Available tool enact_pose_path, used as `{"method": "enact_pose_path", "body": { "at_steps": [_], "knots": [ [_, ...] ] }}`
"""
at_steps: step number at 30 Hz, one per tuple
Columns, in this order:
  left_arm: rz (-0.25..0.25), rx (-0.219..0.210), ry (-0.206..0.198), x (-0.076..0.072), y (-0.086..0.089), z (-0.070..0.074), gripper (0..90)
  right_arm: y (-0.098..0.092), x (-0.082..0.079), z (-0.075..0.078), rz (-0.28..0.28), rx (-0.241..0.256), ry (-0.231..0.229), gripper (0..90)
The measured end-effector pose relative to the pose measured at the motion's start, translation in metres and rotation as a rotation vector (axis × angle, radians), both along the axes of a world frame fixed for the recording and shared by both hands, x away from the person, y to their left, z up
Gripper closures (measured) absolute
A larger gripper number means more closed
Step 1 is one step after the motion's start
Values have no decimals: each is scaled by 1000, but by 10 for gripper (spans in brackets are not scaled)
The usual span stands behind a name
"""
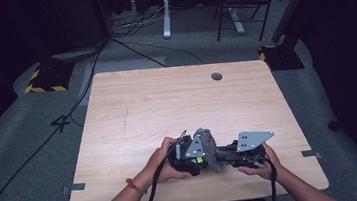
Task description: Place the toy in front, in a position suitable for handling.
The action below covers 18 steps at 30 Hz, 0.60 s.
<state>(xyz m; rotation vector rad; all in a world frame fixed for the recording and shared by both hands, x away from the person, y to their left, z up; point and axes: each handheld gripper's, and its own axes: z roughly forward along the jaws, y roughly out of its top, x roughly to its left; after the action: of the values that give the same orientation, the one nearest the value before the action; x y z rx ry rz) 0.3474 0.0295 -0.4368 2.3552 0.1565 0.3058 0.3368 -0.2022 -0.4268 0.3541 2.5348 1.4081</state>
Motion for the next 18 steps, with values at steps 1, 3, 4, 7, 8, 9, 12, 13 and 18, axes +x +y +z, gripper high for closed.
{"method": "enact_pose_path", "body": {
  "at_steps": [1, 3, 4, 7, 8, 9, 12, 13, 18],
  "knots": [
    [-2, 2, 0, -1, -1, 0, 335, 1, 0, 0, -6, -8, -8, 752],
    [-10, 8, -3, -3, -2, 0, 335, 2, 2, -1, -19, -32, -23, 753],
    [-13, 3, -4, -4, -1, 1, 335, 2, 4, -2, -27, -36, -18, 753],
    [-31, -18, -9, -6, 0, 5, 335, 1, 9, -9, -50, -68, -6, 753],
    [-33, -22, -16, -7, 1, 7, 334, 0, 11, -11, -49, -67, 4, 753],
    [-34, -27, -22, -7, 1, 8, 334, -1, 12, -12, -47, -72, 14, 753],
    [-31, -50, -29, -8, 5, 12, 334, -1, 12, -17, -40, -99, 14, 753],
    [-26, -55, -35, -8, 6, 14, 334, 0, 11, -18, -35, -102, 22, 753],
    [-15, -81, -41, -6, 13, 19, 334, 4, 8, -19, -5, -102, 36, 753]
  ]
}}
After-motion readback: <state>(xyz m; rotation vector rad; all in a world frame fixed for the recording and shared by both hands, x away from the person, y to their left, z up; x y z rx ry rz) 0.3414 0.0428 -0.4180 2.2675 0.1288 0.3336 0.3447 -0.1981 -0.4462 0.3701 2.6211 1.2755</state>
